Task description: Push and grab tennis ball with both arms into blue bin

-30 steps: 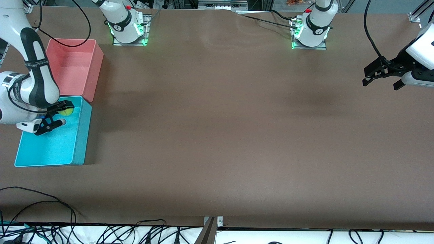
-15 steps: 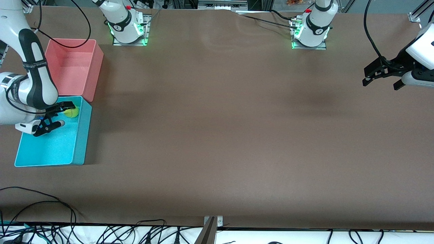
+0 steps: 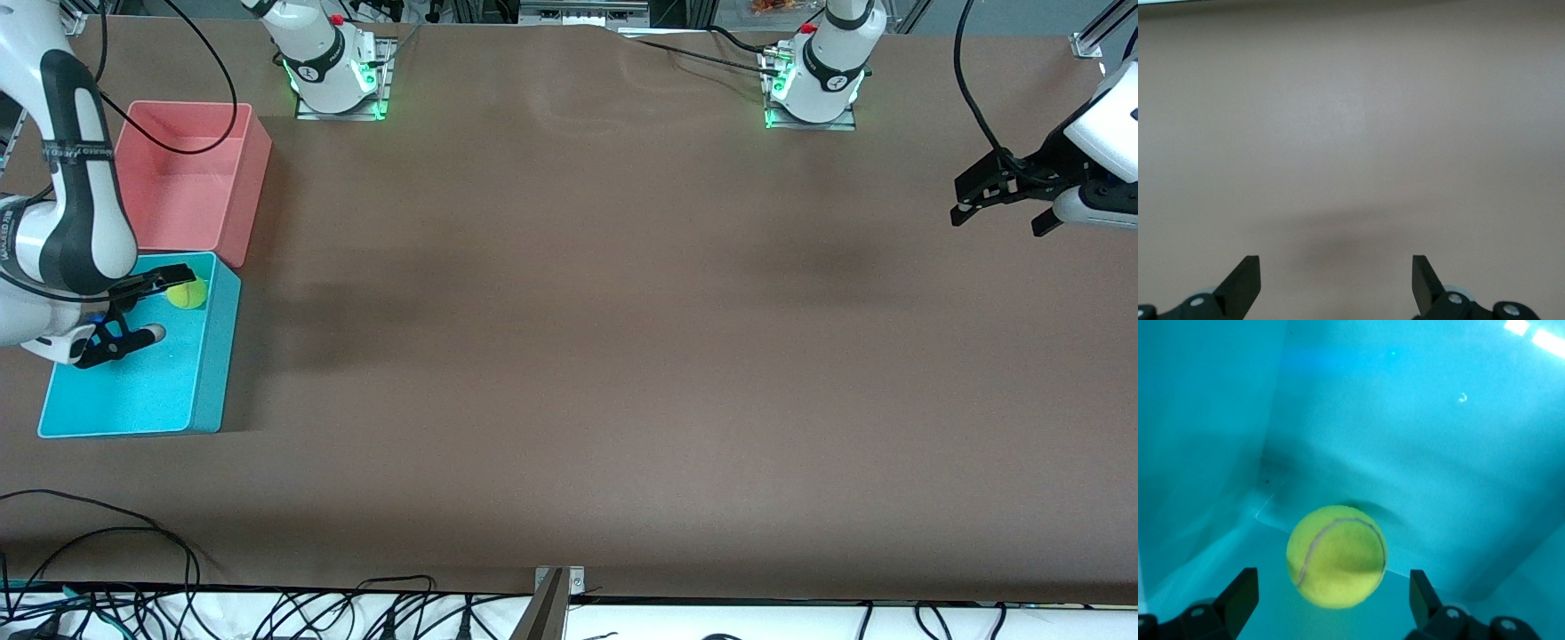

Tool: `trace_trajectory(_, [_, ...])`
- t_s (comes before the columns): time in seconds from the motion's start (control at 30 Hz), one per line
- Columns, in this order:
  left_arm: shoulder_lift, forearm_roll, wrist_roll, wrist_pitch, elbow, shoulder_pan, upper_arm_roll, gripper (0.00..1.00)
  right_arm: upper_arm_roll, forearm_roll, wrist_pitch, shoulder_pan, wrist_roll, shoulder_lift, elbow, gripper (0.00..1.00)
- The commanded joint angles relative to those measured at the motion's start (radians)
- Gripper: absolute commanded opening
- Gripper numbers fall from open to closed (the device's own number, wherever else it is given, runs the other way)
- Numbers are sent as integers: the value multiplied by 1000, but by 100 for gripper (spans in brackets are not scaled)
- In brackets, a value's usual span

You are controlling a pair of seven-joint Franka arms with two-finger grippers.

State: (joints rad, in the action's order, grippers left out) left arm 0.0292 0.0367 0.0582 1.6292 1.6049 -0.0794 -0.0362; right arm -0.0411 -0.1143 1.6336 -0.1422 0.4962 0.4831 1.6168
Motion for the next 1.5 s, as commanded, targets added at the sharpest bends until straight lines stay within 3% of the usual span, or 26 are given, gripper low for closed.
trace_trajectory(0.0, [-17,-1,-6,-25,-37,4,1,100,1,12,-116,87,-138,-24,-70,100])
trace_trajectory(0.27, [-17,0,-6,-25,-37,6,1,100,0,-17,-138,208,-335,-37,-80,100])
trace_trajectory(0.7, [-15,-1,-6,-25,-37,6,-4,100,-2,-56,-103,251,-330,-49,-90,100])
trace_trajectory(0.83, [-15,-1,-6,-25,-37,6,-4,100,-2,-56,-113,268,-338,-98,-77,100])
trace_trajectory(1.03, [-15,-1,-6,-25,-37,6,-4,100,0,-38,-118,286,-419,-253,4,100])
trace_trajectory(1.23, [-15,-1,-6,-25,-37,6,-4,100,-3,87,-74,273,-481,-394,86,100])
trace_trajectory(1.47, [-15,-1,-6,-25,-39,6,-4,100,-5,82,-38,260,-473,-544,132,100])
